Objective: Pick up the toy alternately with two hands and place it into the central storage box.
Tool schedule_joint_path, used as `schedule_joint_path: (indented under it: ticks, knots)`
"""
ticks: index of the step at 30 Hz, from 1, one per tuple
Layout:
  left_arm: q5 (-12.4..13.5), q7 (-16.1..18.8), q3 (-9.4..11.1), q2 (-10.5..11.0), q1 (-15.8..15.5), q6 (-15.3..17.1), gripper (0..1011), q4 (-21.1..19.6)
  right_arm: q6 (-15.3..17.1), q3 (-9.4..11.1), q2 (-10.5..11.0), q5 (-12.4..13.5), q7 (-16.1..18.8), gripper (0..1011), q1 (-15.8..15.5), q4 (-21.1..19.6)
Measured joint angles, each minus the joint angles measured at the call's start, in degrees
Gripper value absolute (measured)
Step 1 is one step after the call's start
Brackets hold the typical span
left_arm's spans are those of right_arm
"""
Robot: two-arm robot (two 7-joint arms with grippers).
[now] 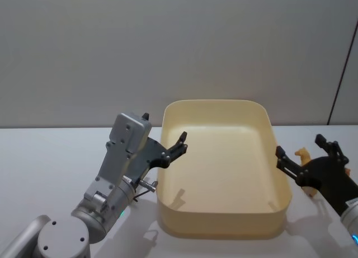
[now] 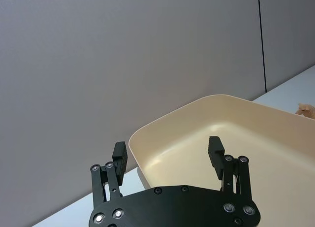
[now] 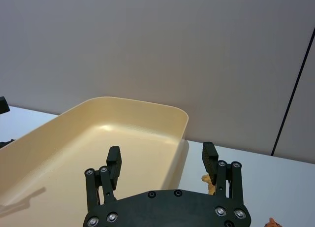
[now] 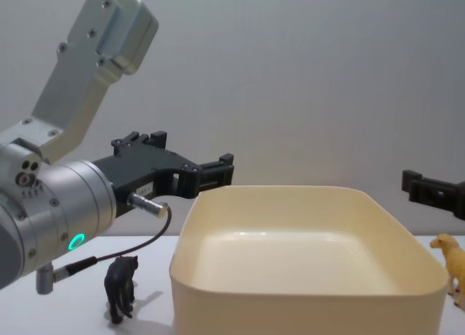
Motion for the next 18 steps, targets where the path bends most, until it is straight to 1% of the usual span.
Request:
schedule_joint_path:
  ticks: [8, 12, 18]
  knots:
    - [0.0, 0.0, 0.0, 0.0, 0.0, 0.0, 1001, 0.0, 0.45, 0.83, 1.28, 0.62, -0.34, 1001, -1.31, -0.45]
    - [0.0, 0.0, 0.0, 0.0, 0.0, 0.0, 1001, 0.0, 0.89, 1.33, 2.09, 1.25, -0.82, 1001, -2.48, -1.18]
    - [0.0, 0.0, 0.0, 0.0, 0.0, 0.0, 1001, 0.0, 1.46, 2.24, 3.58, 2.31, -2.28, 1001, -5.02, -2.72]
